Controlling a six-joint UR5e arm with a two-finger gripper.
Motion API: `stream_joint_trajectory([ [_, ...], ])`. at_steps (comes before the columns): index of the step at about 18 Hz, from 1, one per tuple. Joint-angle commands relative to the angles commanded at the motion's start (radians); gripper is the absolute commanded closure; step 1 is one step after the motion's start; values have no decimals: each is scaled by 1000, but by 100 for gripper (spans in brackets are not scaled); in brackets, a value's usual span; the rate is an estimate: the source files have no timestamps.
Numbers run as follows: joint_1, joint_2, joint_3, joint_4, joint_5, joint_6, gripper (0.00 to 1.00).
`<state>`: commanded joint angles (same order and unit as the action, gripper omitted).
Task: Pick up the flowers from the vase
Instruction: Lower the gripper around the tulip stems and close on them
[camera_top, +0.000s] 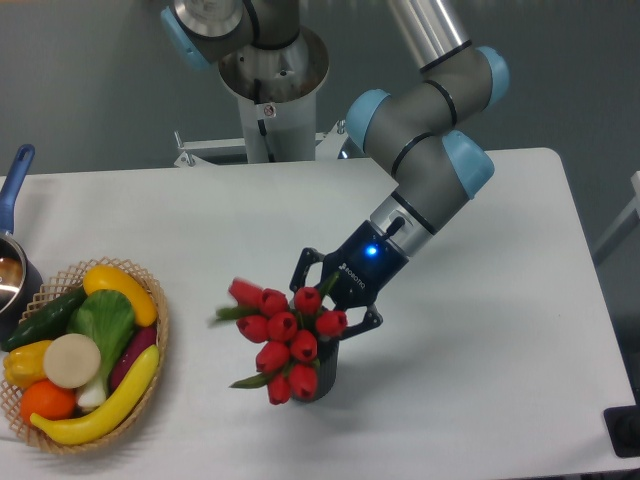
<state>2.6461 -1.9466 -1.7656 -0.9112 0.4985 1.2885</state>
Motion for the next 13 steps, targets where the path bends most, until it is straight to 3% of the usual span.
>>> stream_joint_trajectory([
  [13, 9, 69, 5, 0, -46, -40, 82],
])
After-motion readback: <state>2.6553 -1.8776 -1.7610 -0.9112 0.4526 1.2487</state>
